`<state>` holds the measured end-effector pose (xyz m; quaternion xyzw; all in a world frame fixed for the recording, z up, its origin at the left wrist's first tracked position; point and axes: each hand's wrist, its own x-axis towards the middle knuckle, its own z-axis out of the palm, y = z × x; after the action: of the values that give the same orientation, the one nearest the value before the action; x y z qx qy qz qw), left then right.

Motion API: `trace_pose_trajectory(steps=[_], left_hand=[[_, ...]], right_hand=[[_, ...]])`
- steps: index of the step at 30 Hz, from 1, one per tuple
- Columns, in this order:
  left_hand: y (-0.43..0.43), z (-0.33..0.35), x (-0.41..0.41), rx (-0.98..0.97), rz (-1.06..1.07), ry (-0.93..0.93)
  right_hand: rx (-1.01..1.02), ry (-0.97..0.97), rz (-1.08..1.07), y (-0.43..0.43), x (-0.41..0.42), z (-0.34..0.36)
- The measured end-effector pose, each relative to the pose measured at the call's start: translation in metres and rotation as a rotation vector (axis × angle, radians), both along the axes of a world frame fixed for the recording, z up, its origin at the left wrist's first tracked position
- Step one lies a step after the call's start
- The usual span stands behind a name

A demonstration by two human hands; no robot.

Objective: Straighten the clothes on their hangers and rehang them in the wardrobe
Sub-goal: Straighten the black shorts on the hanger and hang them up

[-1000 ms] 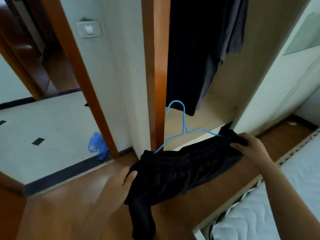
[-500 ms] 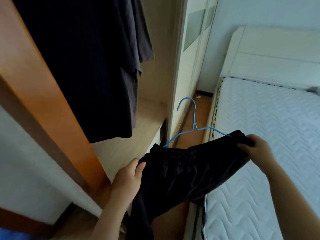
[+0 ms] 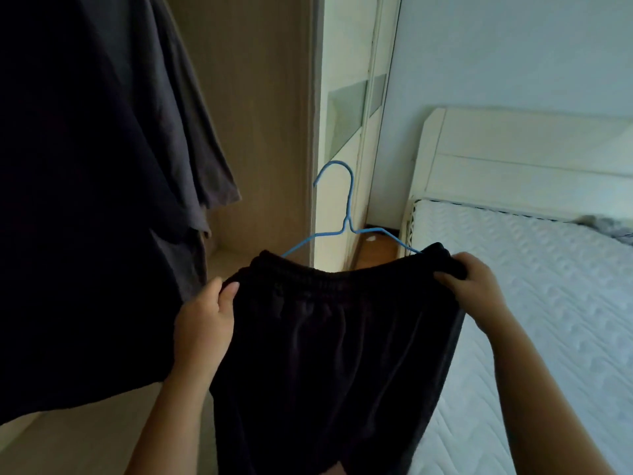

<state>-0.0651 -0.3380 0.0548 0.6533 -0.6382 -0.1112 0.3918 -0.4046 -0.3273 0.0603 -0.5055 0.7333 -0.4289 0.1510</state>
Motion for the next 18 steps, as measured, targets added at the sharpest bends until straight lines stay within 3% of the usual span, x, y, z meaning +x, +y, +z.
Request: trace_pose_trajectory(steps=[11, 18], left_hand=[[-0.185, 0.059, -0.058, -0.304, 0.207, -0.11], [-0.249, 0.109, -0.053, -0.321, 0.319, -0.08]], right_hand=[[-0.045, -0.063, 0.323, -0.155, -0.061, 0.075], [-0.061, -0.067, 0.462, -0.201, -0.044, 0.12]])
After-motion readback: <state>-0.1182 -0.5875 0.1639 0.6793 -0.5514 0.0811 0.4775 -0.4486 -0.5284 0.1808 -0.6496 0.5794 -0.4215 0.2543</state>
